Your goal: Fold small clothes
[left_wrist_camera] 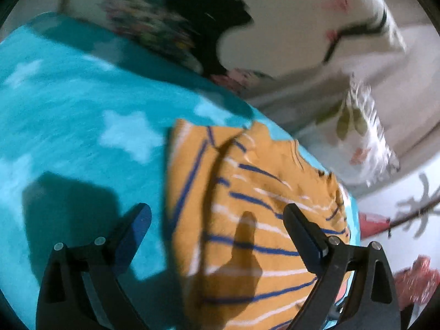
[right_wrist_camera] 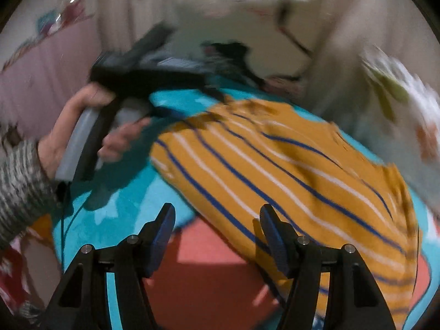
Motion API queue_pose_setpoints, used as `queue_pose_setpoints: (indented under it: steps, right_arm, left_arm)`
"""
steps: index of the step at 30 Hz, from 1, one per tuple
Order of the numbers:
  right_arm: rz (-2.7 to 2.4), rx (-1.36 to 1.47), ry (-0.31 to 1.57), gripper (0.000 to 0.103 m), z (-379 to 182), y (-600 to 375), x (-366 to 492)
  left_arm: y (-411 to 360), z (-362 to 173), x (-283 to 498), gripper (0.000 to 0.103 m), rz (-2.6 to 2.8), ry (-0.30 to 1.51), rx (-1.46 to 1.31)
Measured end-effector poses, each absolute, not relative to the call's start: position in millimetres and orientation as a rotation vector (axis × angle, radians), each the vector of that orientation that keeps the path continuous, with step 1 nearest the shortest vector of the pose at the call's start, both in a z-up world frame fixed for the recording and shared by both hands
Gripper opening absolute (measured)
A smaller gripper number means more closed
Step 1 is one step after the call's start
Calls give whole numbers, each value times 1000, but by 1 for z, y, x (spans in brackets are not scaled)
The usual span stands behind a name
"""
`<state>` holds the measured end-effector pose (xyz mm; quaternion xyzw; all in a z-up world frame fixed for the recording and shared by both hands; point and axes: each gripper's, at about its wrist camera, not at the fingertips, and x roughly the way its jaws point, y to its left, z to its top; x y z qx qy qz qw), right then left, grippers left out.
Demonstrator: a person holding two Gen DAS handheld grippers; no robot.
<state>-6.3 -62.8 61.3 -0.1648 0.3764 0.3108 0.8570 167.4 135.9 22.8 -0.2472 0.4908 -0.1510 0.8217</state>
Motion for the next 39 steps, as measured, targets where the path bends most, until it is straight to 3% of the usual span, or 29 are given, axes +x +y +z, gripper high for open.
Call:
queue_pose_setpoints:
  steps: [7, 19, 21, 22, 23, 24, 25, 28, 39]
  right_arm:
    - [631, -569, 686, 68, 37, 5, -10]
    - [596, -662, 651, 68, 22, 41, -12]
    - [599, -656, 658, 68, 22, 43, -10]
    - [602, -654, 660, 67, 22, 43, -7]
    - [611, -650, 664, 63, 22, 42, -5]
    - [622, -649, 669, 50, 22, 43, -4]
    - [620, -656, 671, 35, 21, 44, -3]
    - [609, -673, 660, 16, 21, 44, -4]
    - [557, -521, 572, 12, 78, -21, -22]
  left_arm:
    - [115, 19, 202, 95, -461, 1099, -474]
    - [116, 14, 218, 94, -534, 1091, -544]
    - [116, 14, 218, 77, -476, 1088, -532]
    - [116, 14, 218, 57, -437, 1096, -510]
    - [116, 14, 218, 29, -400, 1105, -479]
    - [114, 12, 220, 19, -369, 1128, -449]
    - [115, 10, 220, 18, -367, 1141, -454]
    - [113, 17, 218, 16, -346, 1125, -458]
    - [49, 94, 202, 15, -392, 1040, -339]
